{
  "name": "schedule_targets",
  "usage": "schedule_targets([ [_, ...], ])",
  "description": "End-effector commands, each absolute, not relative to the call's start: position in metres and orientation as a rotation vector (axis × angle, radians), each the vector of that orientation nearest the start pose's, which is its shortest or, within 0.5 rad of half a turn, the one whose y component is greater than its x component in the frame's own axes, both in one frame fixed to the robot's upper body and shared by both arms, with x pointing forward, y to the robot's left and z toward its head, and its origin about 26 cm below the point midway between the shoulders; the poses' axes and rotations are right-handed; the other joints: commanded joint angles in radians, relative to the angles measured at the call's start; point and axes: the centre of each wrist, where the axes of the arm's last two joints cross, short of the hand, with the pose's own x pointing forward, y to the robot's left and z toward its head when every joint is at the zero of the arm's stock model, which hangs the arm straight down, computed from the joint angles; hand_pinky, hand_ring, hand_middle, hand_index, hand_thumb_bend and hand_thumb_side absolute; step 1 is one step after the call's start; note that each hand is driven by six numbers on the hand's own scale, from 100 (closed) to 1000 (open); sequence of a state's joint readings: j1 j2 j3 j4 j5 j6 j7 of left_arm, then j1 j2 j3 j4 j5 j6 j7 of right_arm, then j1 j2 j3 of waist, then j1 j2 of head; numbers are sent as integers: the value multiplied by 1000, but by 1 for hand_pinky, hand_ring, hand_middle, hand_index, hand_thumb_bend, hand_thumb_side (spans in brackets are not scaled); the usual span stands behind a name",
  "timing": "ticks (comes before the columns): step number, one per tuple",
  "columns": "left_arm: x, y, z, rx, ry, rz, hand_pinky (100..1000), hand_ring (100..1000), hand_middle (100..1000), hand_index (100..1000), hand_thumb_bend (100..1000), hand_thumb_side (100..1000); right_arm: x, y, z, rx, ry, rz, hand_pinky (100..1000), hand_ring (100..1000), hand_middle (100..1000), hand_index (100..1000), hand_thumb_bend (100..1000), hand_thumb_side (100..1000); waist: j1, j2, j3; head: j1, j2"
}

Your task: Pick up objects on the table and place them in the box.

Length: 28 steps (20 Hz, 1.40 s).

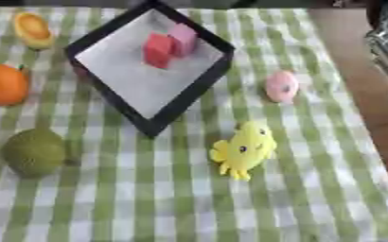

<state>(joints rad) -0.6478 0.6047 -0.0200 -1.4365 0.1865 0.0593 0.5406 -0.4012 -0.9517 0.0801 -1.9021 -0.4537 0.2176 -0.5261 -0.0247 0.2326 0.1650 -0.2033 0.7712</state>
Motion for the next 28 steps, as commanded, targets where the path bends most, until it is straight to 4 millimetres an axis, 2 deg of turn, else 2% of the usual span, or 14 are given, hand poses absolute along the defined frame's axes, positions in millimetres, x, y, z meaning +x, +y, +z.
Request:
schedule_targets([
  [1,397,333,247,638,-2119,176,804,842,810,850,789,710,302,-327,289,-565,-2086,169,845,788,809,823,114,625,6,-38,0,3,-1],
  [9,397,331,247,625,-2122,181,805,843,811,849,781,711,302,-325,288,-550,-2081,166,844,788,808,823,111,627,6,-41,0,3,-1],
  [10,397,331,247,624,-2123,180,805,843,811,849,779,714,302,-324,288,-549,-2081,167,845,789,809,823,142,619,5,-41,0,3,-1],
  [11,397,330,247,624,-2123,179,805,843,811,848,780,712,302,-324,288,-551,-2083,176,845,790,810,822,125,616,5,-41,0,3,-1],
  [13,396,331,247,625,-2125,176,806,843,812,848,779,712,298,-322,289,-565,-2092,222,848,793,810,821,165,574,5,-40,0,4,-1],
  [14,395,332,247,627,-2126,173,806,844,812,848,778,712,294,-319,291,-575,-2100,269,850,795,807,823,200,521,5,-40,0,4,-1],
  [21,392,337,247,647,-2121,161,807,845,813,848,775,710,284,-325,306,-674,-2101,885,871,817,814,836,248,465,3,-36,-3,9,-1],
  [25,390,338,248,654,-2122,156,807,845,812,846,772,709,281,-328,316,-706,-2047,1246,880,817,824,848,295,435,1,-36,-5,8,-1],
  [28,389,339,248,654,-2120,154,805,840,801,836,771,706,280,-329,322,-716,-2000,1455,882,819,825,842,318,412,0,-37,-4,7,-1],
])
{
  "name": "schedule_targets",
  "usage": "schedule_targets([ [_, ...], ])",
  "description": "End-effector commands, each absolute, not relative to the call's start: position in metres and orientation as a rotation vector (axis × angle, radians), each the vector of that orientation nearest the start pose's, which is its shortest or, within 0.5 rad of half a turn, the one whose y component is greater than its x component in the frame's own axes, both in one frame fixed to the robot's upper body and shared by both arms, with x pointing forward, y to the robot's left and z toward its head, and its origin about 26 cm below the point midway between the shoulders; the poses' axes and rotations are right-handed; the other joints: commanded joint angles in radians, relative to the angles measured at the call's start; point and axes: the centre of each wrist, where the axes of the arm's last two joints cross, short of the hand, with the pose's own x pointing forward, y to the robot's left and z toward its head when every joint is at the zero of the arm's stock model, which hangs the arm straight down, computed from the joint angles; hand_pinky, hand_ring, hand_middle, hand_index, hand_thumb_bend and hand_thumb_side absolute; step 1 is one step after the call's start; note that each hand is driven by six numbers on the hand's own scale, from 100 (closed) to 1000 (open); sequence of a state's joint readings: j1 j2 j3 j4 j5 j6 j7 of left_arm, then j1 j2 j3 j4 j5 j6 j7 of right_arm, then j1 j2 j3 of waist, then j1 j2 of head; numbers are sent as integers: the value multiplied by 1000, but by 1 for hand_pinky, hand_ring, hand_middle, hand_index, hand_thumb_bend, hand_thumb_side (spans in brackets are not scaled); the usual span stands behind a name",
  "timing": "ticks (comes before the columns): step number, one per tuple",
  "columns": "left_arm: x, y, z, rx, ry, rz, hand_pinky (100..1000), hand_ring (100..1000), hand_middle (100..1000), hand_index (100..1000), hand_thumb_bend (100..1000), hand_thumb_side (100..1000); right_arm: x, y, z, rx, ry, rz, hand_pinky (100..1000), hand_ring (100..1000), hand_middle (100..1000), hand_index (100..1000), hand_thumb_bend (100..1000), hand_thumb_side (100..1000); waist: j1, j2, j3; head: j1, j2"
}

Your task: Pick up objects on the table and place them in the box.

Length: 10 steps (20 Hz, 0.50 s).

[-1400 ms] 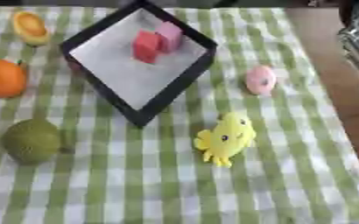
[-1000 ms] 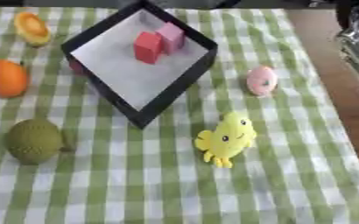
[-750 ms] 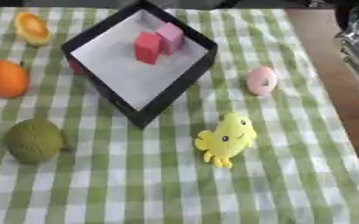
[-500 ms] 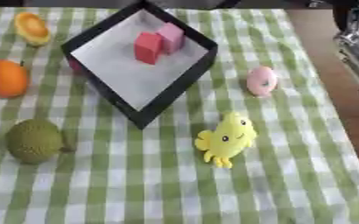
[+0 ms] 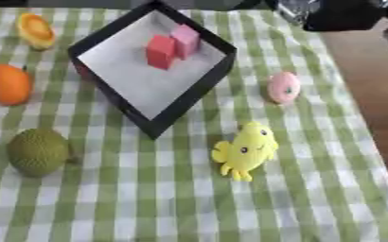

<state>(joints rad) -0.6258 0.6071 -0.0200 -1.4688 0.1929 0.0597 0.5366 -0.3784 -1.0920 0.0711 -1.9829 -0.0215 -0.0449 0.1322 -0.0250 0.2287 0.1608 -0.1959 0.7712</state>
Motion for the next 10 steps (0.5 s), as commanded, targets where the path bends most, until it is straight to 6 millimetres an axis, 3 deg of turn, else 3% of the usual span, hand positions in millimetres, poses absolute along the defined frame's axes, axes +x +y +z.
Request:
schedule_targets([
  [1,389,339,249,654,-2120,152,805,838,796,828,771,706,280,-329,323,-712,-1989,1512,883,821,826,839,319,417,0,-33,1,-1,-1],
  [5,388,339,249,656,-2118,151,808,837,795,827,771,707,280,-328,321,-679,-1958,1684,881,825,831,841,336,417,-2,-32,4,-1,-1],
  [10,387,338,249,651,-2119,148,808,838,796,826,769,707,281,-326,314,-613,-1940,1779,875,821,830,845,375,379,-3,-31,8,-1,-1],
])
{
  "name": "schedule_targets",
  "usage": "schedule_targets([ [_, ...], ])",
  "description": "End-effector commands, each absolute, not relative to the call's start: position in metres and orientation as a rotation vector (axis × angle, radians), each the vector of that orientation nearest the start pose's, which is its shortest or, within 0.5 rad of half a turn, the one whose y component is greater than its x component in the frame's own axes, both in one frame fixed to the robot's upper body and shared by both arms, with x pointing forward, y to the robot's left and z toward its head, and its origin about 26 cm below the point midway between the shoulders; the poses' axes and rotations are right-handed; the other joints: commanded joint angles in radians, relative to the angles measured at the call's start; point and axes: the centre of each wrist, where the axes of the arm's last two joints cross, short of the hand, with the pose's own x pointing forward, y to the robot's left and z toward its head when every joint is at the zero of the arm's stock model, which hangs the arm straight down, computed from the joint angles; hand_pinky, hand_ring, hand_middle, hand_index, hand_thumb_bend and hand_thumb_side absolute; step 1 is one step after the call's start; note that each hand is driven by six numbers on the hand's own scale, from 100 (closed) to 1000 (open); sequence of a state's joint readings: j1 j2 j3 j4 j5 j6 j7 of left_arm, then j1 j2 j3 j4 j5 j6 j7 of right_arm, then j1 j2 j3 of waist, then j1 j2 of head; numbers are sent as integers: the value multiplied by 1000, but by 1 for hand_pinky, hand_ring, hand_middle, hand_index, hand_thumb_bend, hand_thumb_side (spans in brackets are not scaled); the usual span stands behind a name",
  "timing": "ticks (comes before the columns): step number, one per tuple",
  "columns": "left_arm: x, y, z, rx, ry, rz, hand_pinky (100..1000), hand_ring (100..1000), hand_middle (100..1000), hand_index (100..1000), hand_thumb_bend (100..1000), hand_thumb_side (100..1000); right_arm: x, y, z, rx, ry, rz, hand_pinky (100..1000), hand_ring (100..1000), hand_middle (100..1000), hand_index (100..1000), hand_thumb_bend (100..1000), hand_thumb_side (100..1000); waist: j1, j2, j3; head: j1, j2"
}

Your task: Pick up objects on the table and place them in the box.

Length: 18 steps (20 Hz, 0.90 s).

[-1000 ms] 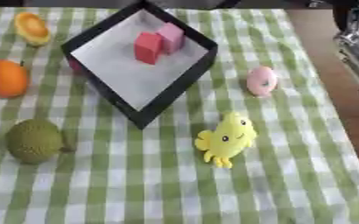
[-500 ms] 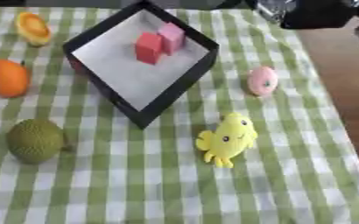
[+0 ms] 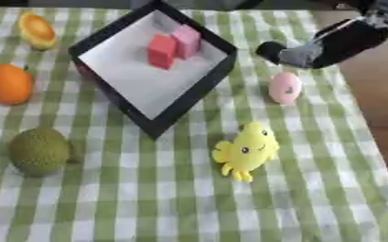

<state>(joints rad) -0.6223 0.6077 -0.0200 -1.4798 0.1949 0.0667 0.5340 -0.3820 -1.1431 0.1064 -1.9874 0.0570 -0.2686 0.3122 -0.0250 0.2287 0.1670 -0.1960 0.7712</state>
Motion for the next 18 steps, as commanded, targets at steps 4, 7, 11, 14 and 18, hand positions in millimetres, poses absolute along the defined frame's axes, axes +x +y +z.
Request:
schedule_targets([
  [4,388,337,248,647,-2116,144,808,839,797,826,768,708,282,-326,303,732,2501,-2476,875,820,833,851,414,334,-4,-28,4,1,-1],
  [7,388,337,248,644,-2115,144,808,839,801,826,766,708,282,-325,295,683,2443,-2561,873,820,831,849,442,299,-4,-26,4,-2,-1],
  [11,388,336,247,642,-2112,142,808,839,805,825,765,708,282,-324,281,604,2397,-2649,871,816,825,838,439,294,-3,-22,4,-4,-1],
  [14,388,335,247,637,-2111,141,808,840,807,825,763,708,282,-324,271,533,2355,-2716,871,817,825,826,438,289,-3,-20,4,-7,-1],
  [18,389,333,247,629,-2113,139,808,840,808,826,761,708,281,-320,257,452,2270,-2821,869,818,825,824,446,278,-3,-18,7,-12,-1],
])
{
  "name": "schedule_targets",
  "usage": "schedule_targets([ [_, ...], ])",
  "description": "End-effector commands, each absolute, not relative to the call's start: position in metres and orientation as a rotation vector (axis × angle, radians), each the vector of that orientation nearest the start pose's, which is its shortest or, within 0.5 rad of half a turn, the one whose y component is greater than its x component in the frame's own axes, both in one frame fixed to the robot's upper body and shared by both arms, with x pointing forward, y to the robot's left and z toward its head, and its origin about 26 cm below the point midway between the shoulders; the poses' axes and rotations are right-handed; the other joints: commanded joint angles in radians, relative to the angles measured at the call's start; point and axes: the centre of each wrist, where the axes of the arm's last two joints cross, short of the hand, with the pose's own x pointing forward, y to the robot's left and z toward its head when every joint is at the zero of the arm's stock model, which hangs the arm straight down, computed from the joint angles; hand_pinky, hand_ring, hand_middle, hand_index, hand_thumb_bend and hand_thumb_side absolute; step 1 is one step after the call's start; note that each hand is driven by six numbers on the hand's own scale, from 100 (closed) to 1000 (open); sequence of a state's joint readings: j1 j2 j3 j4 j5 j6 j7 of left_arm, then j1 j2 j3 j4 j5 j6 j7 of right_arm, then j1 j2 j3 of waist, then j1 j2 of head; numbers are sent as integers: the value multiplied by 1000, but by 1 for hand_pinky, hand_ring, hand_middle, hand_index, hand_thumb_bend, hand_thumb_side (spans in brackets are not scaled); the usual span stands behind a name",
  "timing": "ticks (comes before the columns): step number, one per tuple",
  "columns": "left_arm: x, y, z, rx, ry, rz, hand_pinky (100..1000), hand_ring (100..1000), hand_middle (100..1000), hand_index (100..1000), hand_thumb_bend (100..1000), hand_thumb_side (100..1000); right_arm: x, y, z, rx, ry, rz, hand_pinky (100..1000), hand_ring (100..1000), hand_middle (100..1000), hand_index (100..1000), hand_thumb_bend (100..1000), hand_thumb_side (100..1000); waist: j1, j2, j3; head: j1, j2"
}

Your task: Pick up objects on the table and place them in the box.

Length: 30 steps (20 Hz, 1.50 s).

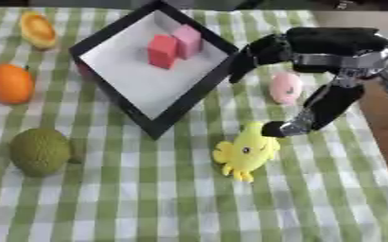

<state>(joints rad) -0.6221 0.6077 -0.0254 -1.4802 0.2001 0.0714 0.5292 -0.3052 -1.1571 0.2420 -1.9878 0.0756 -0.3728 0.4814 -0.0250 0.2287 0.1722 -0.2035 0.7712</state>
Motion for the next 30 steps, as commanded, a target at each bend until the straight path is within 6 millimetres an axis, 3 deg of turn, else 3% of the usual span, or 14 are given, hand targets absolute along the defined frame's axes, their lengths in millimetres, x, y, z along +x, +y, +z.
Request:
schedule_targets([
  [1,389,333,247,628,-2113,139,808,840,808,826,761,709,281,-320,254,-316,-1620,2045,869,819,827,827,453,269,-3,-17,2,-6,-1],
  [10,390,329,245,608,-2111,139,808,840,809,825,756,710,281,-308,231,-316,-1510,2104,868,825,835,849,486,230,-3,-8,9,-14,-1],
  [11,390,329,245,606,-2110,139,808,840,809,825,756,710,281,-307,229,-318,-1504,2103,867,824,833,848,494,180,-3,-7,9,-14,-1],
  [12,390,328,245,604,-2110,138,808,840,809,825,755,710,281,-305,226,-320,-1495,2102,867,824,833,847,486,228,-3,-6,10,-15,-1],
  [21,390,326,243,591,-2108,138,808,841,809,822,751,712,279,-297,210,-377,-1437,2097,863,822,817,846,497,206,-2,5,17,-20,-1],
  [30,389,325,243,582,-2111,137,807,843,810,822,748,713,277,-301,205,-502,-1354,2112,863,826,817,851,533,146,0,15,18,-21,-1],
])
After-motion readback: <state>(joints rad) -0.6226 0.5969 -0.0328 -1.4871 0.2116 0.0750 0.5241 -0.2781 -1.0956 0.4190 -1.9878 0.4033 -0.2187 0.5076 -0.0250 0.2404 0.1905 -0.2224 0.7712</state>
